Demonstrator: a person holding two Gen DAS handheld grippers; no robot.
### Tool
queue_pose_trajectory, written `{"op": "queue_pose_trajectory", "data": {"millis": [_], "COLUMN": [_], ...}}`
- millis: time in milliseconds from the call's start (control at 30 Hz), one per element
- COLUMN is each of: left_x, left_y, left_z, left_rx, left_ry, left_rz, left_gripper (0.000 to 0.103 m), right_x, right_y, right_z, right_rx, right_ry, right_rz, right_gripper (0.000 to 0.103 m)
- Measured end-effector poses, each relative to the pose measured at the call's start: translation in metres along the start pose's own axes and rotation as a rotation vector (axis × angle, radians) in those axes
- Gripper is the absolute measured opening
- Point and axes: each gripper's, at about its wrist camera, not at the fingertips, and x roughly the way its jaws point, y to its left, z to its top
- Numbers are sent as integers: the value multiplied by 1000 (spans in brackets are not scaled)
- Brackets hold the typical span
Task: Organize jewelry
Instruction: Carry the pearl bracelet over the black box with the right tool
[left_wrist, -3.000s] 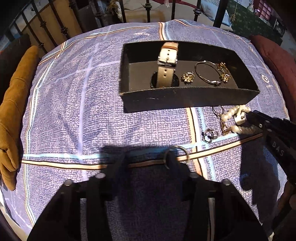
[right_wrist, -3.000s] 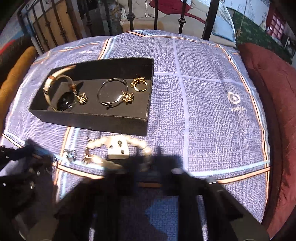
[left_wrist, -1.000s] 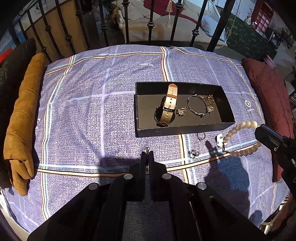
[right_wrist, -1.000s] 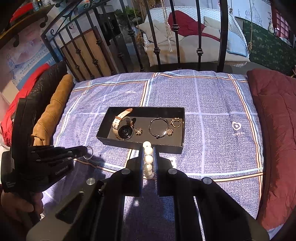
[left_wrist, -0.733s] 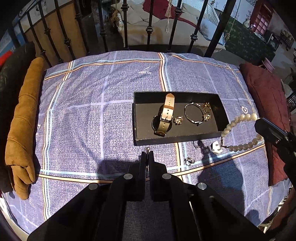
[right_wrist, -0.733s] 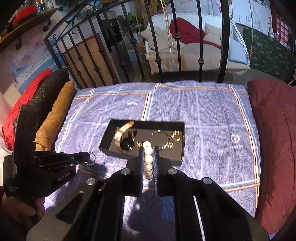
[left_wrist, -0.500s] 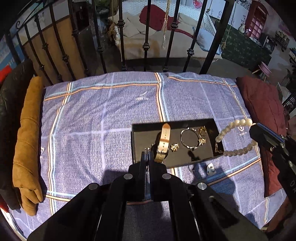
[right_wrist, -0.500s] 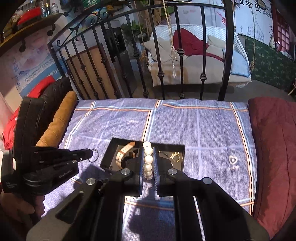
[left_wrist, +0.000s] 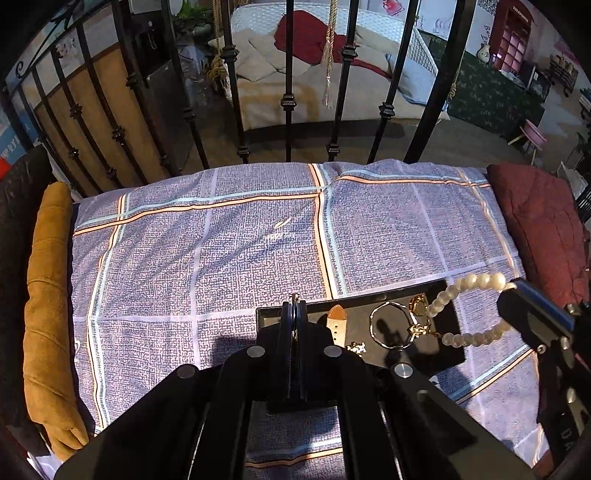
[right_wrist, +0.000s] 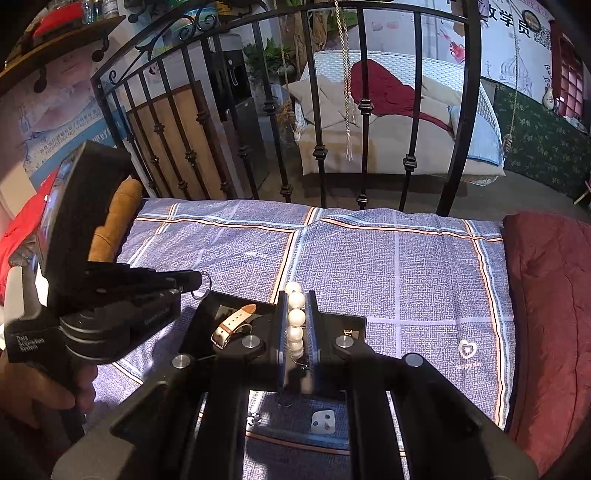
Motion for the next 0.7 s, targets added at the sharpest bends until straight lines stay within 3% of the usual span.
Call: {"op": "queue_pose_trajectory", "data": {"millis": [267,700], "left_x": [23,32], "left_y": [0,-2], "left_z": [-7,-11], "left_rx": [9,4], "left_ry": [53,68], "left_rz": [8,16], "left_gripper": [3,3], "right_x": [12,24], "right_y": [-1,-1], "right_z": [1,-3], "right_rx": [-4,-2], "right_ry": [26,57], "right_rz": [-5,-5], "right_gripper": [10,10]}}
